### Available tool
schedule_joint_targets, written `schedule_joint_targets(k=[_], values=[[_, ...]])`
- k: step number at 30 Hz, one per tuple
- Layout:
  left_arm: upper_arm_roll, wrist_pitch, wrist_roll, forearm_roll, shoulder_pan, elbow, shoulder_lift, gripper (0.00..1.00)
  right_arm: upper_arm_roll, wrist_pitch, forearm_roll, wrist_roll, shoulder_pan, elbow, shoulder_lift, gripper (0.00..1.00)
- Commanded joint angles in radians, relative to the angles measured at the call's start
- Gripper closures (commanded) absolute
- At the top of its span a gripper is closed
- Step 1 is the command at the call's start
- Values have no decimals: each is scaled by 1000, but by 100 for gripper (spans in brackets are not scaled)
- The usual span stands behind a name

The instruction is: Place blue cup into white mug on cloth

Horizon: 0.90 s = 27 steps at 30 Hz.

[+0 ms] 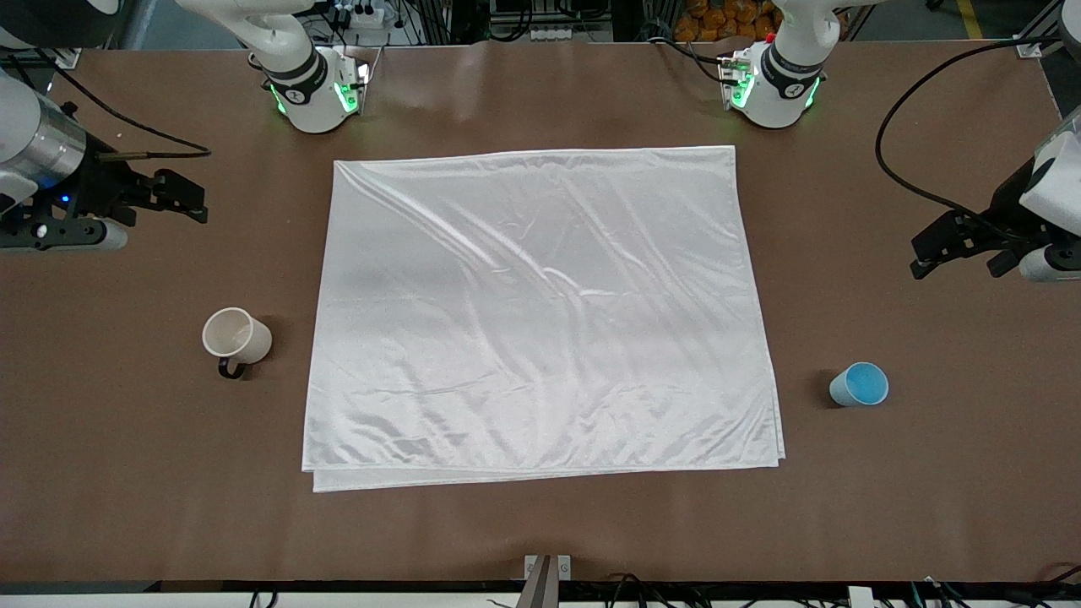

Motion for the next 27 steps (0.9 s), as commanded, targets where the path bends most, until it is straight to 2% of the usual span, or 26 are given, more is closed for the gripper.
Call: schedule_joint_targets(k=[1,7,13,27], values=[[5,-5,12,19,-2,-23,-22,0,0,3,7,0,2,-4,-2,0],[14,-5,14,19,-2,-22,-21,0,0,3,7,0,2,-4,-1,0],[65,1,27,-27,-2,-23,-6,0,0,3,7,0,2,-4,-1,0],[77,50,47,-37,21,-32,100,0,0,3,4,0,2,-4,4,0]])
